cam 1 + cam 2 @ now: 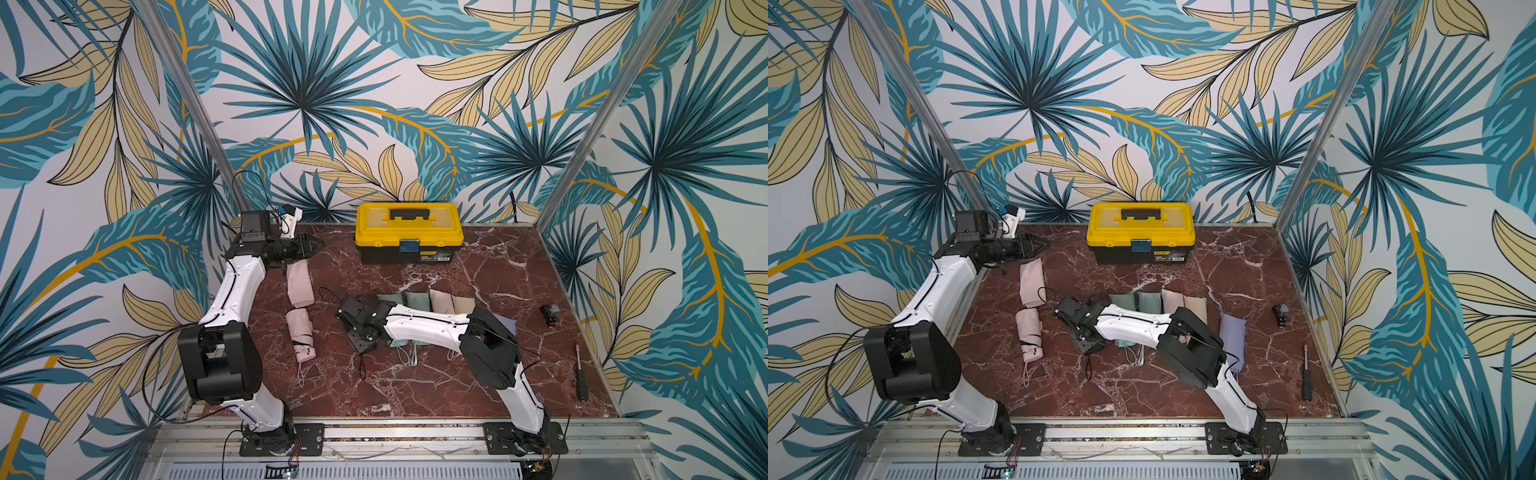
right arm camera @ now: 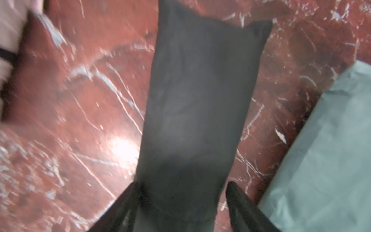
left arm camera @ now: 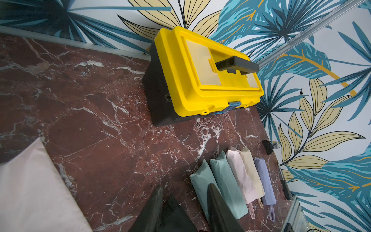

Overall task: Take umbrellas out of sleeves
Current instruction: Adjust the umbrella at the center of the board, then take out the umbrella from the umbrella sleeve.

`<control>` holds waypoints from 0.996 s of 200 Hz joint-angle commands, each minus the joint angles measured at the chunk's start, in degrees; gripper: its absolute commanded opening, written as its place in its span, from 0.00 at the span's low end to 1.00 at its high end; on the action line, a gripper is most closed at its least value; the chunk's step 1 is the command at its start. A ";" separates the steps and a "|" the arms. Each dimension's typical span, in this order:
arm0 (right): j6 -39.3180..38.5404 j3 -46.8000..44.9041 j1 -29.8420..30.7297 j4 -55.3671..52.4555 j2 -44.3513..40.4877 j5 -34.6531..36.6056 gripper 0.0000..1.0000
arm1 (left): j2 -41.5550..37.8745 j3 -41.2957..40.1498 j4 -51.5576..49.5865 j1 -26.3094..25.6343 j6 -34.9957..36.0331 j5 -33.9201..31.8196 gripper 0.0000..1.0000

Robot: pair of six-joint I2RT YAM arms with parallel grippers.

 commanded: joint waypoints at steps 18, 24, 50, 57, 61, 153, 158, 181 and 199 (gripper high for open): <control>6.35 -10.87 0.81 3.12 -11.48 -3.27 0.72 | -0.19 -0.65 1.04 -0.52 0.49 -0.46 0.39; 8.01 -12.80 1.38 4.42 -12.60 -4.25 0.72 | -0.27 -0.54 1.04 -0.52 0.40 -0.37 0.39; 13.58 -17.02 5.00 6.82 -14.22 -4.51 0.71 | -0.85 -0.46 1.05 -0.52 0.27 -0.26 0.38; 14.41 -17.30 5.89 6.76 -13.96 -4.03 0.71 | -0.99 -0.46 1.04 -0.56 0.24 -0.11 0.39; 14.76 -17.44 6.32 6.80 -13.78 -3.78 0.71 | -1.07 -0.46 1.04 -0.55 0.21 -0.19 0.39; 17.09 -19.61 7.22 4.34 -10.54 2.66 0.61 | -0.80 -0.28 1.04 -0.54 -0.12 0.15 0.38; 17.30 -19.92 7.25 4.36 -10.33 2.58 0.60 | -0.77 -0.28 1.04 -0.52 -0.15 0.08 0.38; 18.40 -21.67 7.23 5.54 -10.11 1.54 0.54 | -0.63 -0.14 1.04 -0.60 -0.23 0.24 0.38; 19.68 -23.82 7.22 7.10 -10.81 0.38 0.49 | -0.35 -0.03 1.06 -0.52 -0.33 0.47 0.38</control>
